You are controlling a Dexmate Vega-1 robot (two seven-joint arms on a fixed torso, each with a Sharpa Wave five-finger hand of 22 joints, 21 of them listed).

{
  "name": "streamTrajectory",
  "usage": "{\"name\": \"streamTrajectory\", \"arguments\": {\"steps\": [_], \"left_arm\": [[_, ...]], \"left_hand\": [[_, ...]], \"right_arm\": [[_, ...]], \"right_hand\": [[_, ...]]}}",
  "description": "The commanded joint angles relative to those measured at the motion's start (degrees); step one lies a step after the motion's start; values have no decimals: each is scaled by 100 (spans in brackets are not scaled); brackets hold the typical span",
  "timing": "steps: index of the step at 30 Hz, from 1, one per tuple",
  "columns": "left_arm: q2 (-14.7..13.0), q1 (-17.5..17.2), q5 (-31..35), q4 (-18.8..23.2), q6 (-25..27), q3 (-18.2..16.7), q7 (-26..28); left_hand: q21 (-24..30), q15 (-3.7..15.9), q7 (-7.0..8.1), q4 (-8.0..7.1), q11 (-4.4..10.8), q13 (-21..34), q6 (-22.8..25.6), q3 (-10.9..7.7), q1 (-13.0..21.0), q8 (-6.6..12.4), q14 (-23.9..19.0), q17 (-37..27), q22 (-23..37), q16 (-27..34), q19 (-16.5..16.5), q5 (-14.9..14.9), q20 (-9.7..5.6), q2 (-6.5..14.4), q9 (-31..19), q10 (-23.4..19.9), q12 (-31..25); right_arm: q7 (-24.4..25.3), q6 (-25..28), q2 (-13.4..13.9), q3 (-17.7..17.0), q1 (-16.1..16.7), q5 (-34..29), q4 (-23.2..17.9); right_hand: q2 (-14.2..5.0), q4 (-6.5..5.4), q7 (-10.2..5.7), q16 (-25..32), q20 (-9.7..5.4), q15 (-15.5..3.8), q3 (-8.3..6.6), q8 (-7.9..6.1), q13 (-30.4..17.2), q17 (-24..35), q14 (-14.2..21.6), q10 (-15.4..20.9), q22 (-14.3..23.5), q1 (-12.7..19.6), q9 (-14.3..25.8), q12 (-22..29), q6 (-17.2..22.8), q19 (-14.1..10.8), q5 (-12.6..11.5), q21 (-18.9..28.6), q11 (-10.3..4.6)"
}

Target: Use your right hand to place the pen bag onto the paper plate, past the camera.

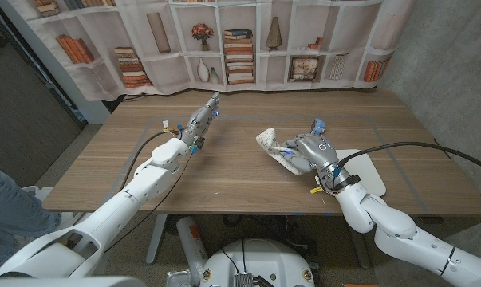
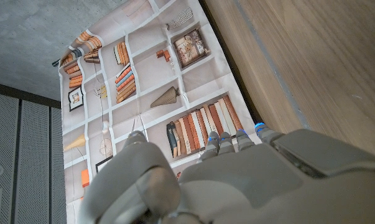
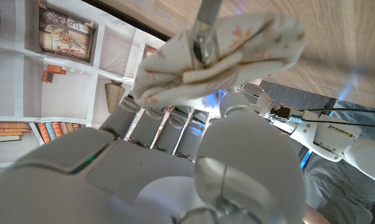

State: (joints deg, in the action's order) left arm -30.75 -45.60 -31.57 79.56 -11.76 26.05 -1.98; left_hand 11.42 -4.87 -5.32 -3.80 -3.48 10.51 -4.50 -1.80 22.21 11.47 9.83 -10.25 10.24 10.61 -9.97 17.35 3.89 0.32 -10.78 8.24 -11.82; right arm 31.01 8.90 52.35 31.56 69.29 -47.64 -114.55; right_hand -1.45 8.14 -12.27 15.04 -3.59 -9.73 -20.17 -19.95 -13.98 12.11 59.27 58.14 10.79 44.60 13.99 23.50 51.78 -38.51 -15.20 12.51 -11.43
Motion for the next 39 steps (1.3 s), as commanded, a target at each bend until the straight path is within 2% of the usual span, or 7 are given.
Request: {"name": "streamTrajectory", "arguments": {"steps": [1, 25, 39], "left_arm": [[-87, -74, 14, 148, 54, -39, 62], [-16, 33, 51, 48, 167, 61, 31], [-12, 59, 78, 54, 206, 79, 54]], "left_hand": [[20, -14, -8, -24, -15, 29, 10, 22, 84, -3, 146, -28, 25, 19, -284, -17, 22, -12, -21, 43, 20], [19, -16, -4, -25, -12, 29, 13, 39, 97, -2, 143, -28, 25, 20, -285, -26, 24, 4, -21, 41, 18], [20, -20, -1, -30, -13, 30, 12, 49, 99, -2, 139, -29, 25, 22, -284, -36, 25, 20, -21, 46, 19]], "right_arm": [[43, 79, 157, -226, 120, 43, -65], [116, 332, 242, -462, 304, 145, -25], [313, 696, 330, -748, 686, 351, -143]], "right_hand": [[-32, -13, -8, -15, 11, -347, -34, -46, -30, 21, -25, 22, 7, 31, 16, -12, -18, 24, 7, -14, 10], [-54, -17, -4, -20, -2, -346, -52, -65, -44, 27, 1, 64, 5, 54, 28, -8, 2, 17, 29, -15, 11], [-55, -16, -3, -24, -1, -346, -58, -68, -50, 28, 11, 70, 4, 65, 27, -12, 4, 18, 38, -18, 11]]}}
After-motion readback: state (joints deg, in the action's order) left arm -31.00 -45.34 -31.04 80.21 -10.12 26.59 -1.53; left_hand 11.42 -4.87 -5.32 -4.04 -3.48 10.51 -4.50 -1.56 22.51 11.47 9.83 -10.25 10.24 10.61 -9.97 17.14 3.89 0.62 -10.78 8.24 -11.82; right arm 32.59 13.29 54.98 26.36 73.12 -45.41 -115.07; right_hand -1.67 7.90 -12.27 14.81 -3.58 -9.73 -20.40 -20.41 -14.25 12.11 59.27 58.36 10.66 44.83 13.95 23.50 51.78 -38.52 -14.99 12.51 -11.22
